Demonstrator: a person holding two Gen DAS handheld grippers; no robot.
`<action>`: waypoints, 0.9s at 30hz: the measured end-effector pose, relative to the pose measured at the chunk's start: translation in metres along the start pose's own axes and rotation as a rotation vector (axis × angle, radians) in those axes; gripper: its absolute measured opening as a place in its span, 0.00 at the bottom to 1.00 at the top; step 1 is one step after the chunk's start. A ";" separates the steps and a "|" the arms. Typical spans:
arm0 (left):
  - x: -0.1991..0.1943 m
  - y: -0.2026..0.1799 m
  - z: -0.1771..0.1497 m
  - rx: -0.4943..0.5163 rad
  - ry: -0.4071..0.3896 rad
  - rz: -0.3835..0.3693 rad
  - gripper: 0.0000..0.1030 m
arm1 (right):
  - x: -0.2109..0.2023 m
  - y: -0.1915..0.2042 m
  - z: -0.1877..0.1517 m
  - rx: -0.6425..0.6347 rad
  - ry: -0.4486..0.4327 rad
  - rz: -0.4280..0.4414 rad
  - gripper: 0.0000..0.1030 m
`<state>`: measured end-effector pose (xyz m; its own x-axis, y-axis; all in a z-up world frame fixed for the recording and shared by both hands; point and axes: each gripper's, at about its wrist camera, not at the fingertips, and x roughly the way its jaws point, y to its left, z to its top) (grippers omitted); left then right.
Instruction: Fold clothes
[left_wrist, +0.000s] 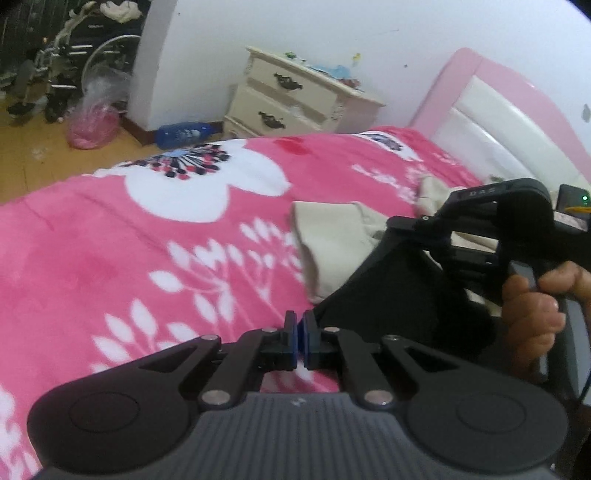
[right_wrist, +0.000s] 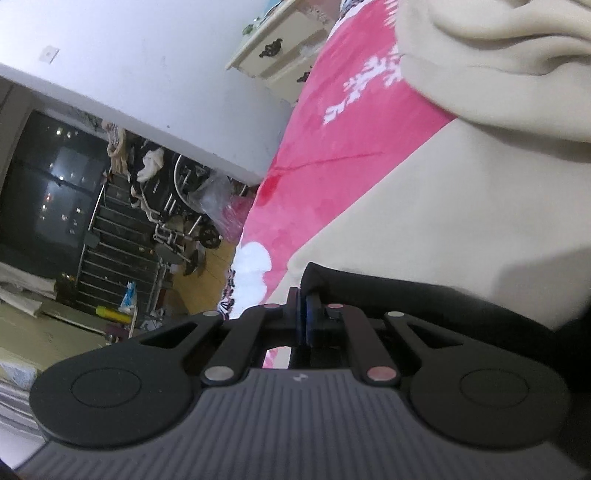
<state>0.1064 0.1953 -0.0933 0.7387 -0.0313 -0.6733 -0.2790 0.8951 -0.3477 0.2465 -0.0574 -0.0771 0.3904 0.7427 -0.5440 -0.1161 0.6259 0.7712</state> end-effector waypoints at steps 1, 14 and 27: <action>0.002 0.002 0.001 -0.007 0.001 0.006 0.03 | 0.005 -0.001 0.001 -0.008 0.000 0.003 0.01; 0.014 0.009 -0.001 -0.024 0.002 0.108 0.06 | 0.040 -0.011 0.033 0.049 0.049 0.114 0.40; -0.022 -0.020 -0.009 0.059 -0.138 0.087 0.15 | -0.105 0.014 0.072 -0.191 -0.126 0.053 0.55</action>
<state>0.0906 0.1741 -0.0774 0.7917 0.1052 -0.6018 -0.3121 0.9165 -0.2504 0.2694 -0.1440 0.0144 0.4884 0.7480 -0.4493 -0.3060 0.6290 0.7146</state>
